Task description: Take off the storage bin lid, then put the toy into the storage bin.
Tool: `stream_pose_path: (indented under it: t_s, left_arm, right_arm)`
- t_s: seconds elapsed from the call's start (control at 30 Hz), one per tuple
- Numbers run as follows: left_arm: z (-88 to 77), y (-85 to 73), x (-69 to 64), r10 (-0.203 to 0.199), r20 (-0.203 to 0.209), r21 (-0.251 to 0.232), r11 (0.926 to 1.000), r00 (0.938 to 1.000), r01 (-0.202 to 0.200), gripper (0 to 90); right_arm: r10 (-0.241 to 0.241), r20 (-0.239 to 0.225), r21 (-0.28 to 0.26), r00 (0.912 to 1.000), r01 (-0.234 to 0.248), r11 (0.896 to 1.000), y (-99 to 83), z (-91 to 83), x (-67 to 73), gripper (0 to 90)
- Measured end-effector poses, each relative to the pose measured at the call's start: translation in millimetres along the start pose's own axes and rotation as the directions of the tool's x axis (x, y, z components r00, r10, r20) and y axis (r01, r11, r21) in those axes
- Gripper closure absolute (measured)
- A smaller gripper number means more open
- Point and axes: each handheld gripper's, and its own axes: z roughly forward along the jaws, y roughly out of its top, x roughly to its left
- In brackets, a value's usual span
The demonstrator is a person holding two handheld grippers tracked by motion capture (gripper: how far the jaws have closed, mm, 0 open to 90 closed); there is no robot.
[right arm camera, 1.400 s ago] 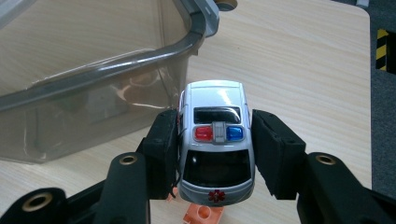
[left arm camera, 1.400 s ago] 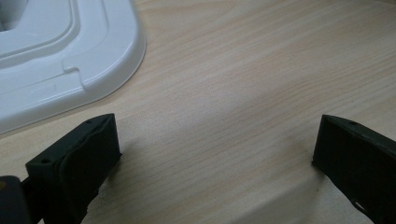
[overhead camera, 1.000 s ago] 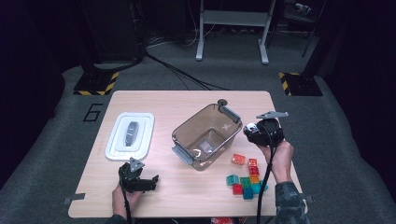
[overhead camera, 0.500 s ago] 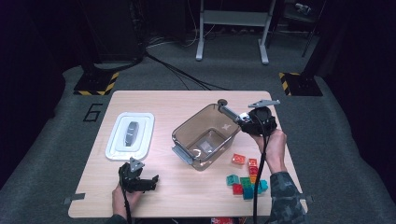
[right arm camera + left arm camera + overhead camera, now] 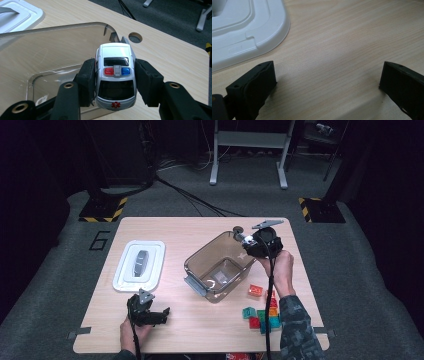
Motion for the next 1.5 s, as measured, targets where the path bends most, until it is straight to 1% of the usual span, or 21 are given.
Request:
stream_pose_path:
  t_s: [0.23, 0.27, 0.43, 0.47, 0.6, 0.67, 0.7, 0.73, 0.77, 0.83, 0.9, 1.03, 1.07, 1.1, 1.13, 1.43, 1.47, 1.5]
  left_arm:
    - [0.0, 0.0, 0.0, 0.000, 0.000, 0.000, 1.0000, 1.0000, 0.000, 0.5]
    - [0.0, 0.0, 0.0, 0.000, 0.000, 0.000, 1.0000, 1.0000, 0.000, 0.5]
    - [0.0, 0.0, -0.1, -0.001, -0.001, 0.000, 1.0000, 1.0000, 0.001, 0.6]
    - [0.1, 0.0, 0.0, 0.000, 0.000, -0.001, 1.0000, 1.0000, 0.000, 0.6]
    - [0.0, 0.0, -0.1, -0.001, -0.001, 0.000, 1.0000, 1.0000, 0.001, 0.6]
    - [0.0, 0.0, -0.1, -0.001, -0.001, -0.001, 1.0000, 1.0000, 0.001, 0.6]
    - [0.0, 0.0, -0.1, -0.001, -0.001, -0.001, 1.0000, 1.0000, 0.001, 0.6]
    - [0.0, 0.0, -0.1, -0.001, -0.001, -0.001, 1.0000, 1.0000, 0.001, 0.6]
    - [0.0, 0.0, -0.1, -0.001, -0.001, -0.001, 1.0000, 1.0000, 0.001, 0.7]
    - [0.0, 0.0, -0.1, -0.001, -0.002, -0.001, 1.0000, 1.0000, 0.001, 0.7]
    - [0.0, 0.0, -0.2, -0.001, -0.001, -0.002, 1.0000, 1.0000, 0.001, 0.7]
    - [-0.1, 0.0, -0.3, 0.000, -0.002, -0.002, 1.0000, 1.0000, 0.000, 0.7]
    - [0.0, -0.1, -0.6, -0.001, -0.003, -0.005, 1.0000, 1.0000, 0.001, 0.9]
    - [0.0, -0.1, -0.6, -0.001, -0.003, -0.005, 1.0000, 1.0000, 0.001, 1.1]
    - [-0.1, -0.2, -0.8, -0.002, -0.003, -0.007, 1.0000, 1.0000, 0.002, 1.1]
    - [-0.1, -0.2, -0.6, -0.003, -0.002, -0.007, 1.0000, 1.0000, 0.003, 1.4]
    - [-0.1, -0.2, -0.6, -0.002, -0.002, -0.006, 1.0000, 1.0000, 0.002, 1.4]
    - [-0.1, -0.2, -0.6, -0.002, -0.002, -0.006, 1.0000, 1.0000, 0.002, 1.4]
  right_arm:
    - [-0.005, -0.009, 0.015, 0.9999, 0.005, 1.000, 0.7, 10.0, 3.9, 52.3]
    - [-0.005, -0.012, 0.027, 0.9999, 0.005, 1.000, 0.0, 13.6, 5.1, 52.4]
    - [-0.014, -0.019, 0.031, 0.9997, 0.014, 0.999, -0.9, 20.1, 5.4, 52.3]
    - [-0.005, -0.016, 0.041, 0.9999, 0.006, 0.999, -1.2, 20.7, 6.4, 52.3]
    - [-0.015, -0.021, 0.050, 0.9997, 0.016, 0.999, -3.3, 24.9, 7.3, 52.3]
    - [-0.027, -0.021, 0.054, 0.9994, 0.028, 0.998, -4.8, 27.2, 6.9, 52.3]
    - [-0.027, -0.021, 0.054, 0.9994, 0.028, 0.998, -4.8, 27.2, 6.9, 52.3]
    - [-0.015, -0.020, 0.063, 0.9997, 0.016, 0.998, -5.1, 27.1, 7.7, 52.3]
    - [-0.026, -0.021, 0.057, 0.9994, 0.027, 0.998, -5.5, 28.0, 7.1, 52.3]
    - [-0.024, -0.020, 0.062, 0.9995, 0.025, 0.998, -6.2, 28.6, 7.3, 52.3]
    - [-0.034, -0.019, 0.071, 0.9992, 0.035, 0.997, -6.8, 30.4, 8.1, 52.3]
    - [-0.035, -0.016, 0.078, 0.9993, 0.036, 0.996, -7.5, 31.9, 9.5, 52.3]
    - [-0.042, -0.014, 0.081, 0.9990, 0.043, 0.996, -8.3, 33.4, 9.7, 52.3]
    - [-0.042, -0.014, 0.081, 0.9990, 0.043, 0.996, -8.3, 33.4, 9.7, 52.3]
    - [-0.028, -0.016, 0.092, 0.9995, 0.030, 0.995, -8.5, 33.6, 10.4, 52.3]
    - [-0.041, -0.018, 0.095, 0.9990, 0.043, 0.995, -8.7, 34.5, 11.6, 52.2]
    - [-0.051, -0.019, 0.097, 0.9985, 0.053, 0.994, -8.5, 34.2, 12.4, 52.2]
    - [-0.051, -0.019, 0.097, 0.9985, 0.053, 0.994, -8.5, 34.2, 12.4, 52.2]
